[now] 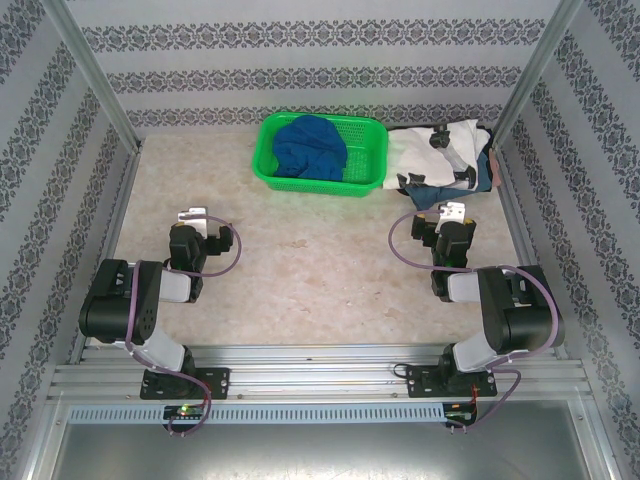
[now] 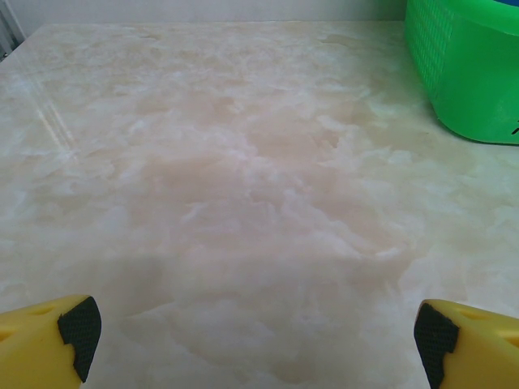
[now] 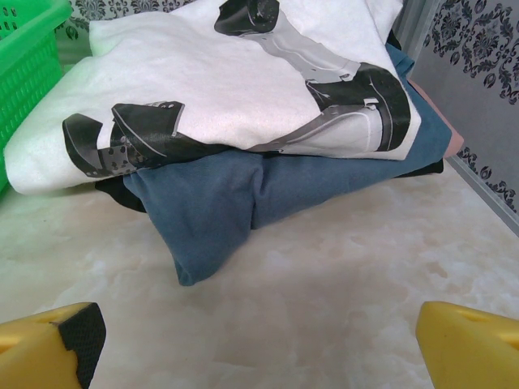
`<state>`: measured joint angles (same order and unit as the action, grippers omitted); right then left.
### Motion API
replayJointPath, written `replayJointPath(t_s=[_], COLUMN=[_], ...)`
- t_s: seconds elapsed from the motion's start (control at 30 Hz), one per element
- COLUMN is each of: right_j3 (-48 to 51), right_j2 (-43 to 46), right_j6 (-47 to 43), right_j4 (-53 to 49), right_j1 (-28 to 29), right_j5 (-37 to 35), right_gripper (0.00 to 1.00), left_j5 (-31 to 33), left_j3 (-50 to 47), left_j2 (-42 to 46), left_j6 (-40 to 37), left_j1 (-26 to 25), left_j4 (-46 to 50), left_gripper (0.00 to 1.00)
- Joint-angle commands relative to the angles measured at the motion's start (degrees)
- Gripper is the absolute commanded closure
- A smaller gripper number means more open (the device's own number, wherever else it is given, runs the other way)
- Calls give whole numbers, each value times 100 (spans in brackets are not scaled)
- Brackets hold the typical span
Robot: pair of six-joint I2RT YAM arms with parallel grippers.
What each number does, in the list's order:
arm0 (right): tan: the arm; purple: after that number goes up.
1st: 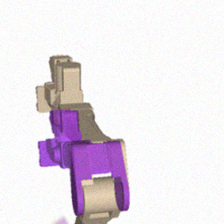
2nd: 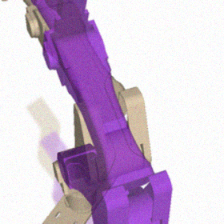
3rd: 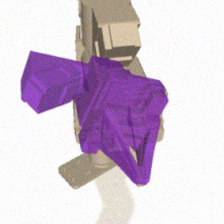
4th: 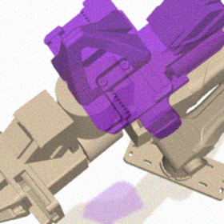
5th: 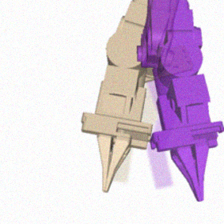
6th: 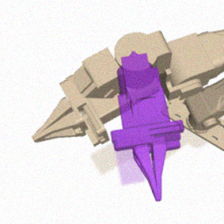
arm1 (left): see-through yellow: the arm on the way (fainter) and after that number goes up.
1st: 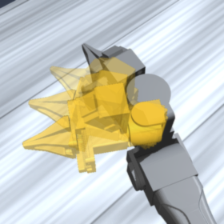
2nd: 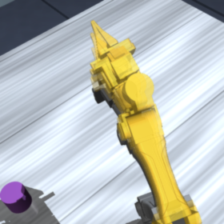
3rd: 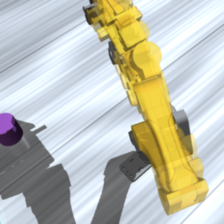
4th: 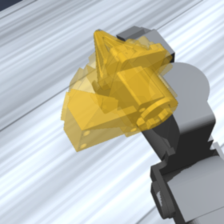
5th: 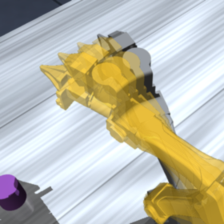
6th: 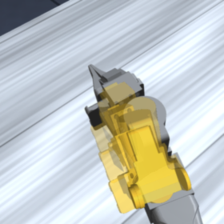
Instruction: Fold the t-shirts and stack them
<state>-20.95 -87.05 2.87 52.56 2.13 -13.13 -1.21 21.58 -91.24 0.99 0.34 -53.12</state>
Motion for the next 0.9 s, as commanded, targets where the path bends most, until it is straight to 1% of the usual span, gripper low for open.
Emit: replayJointPath(t_s=[0.0,0.1,0.13,0.17,0.2,0.23,0.27,0.3,0.33,0.37,0.43,0.5,0.53,0.63,0.77,0.87], right_j3=[21,47,30,-116,-514,-1229,-1991,-2608,-3217,-3624,-4235,-4798,-5165,-6143,-7366,-8266], right_j2=[43,69,162,473,923,1336,1535,1575,1541,1480,1330,1004,755,-35,-1110,-1928], right_j6=[108,79,-52,-354,-437,-147,435,902,1160,1232,1419,1573,1645,1737,1768,1844], right_j4=[132,218,175,-357,-1608,-3355,-4894,-5966,-6862,-7381,-7882,-8209,-8416,-8832,-8966,-9148], right_j1=[24,46,95,340,655,788,777,754,743,805,1058,1293,1426,1761,2132,2267], right_j5=[-67,-89,133,-33,-494,-578,-467,-307,201,713,1183,1598,1683,1910,2177,2437], right_gripper=[2,2,2,2,2,2,2,2,2,2,2,2,2,2,2,2], left_j5=[51,78,85,133,286,538,566,352,27,-210,-548,-917,-1104,-1683,-1981,-2219], left_j3=[100,105,191,483,883,1407,1935,2371,2868,3345,4129,4735,4926,5329,6208,6740], left_j2=[44,45,185,571,867,1138,1306,1376,1355,1246,876,415,181,-402,-1331,-2014], left_j6=[-99,-110,-126,-147,-116,184,587,872,1194,1622,2391,2845,3076,3516,3601,3705], left_j1=[-20,-16,-33,-40,-66,-78,-76,-78,-82,-99,-113,-113,-117,-154,-250,-262], left_j4=[48,11,344,1168,2220,3189,4026,4622,5227,5793,6572,7127,7260,7072,7034,6956], left_gripper=[0,0,0,0,0,0,0,0,0,0,0,0,0,0,0,1])
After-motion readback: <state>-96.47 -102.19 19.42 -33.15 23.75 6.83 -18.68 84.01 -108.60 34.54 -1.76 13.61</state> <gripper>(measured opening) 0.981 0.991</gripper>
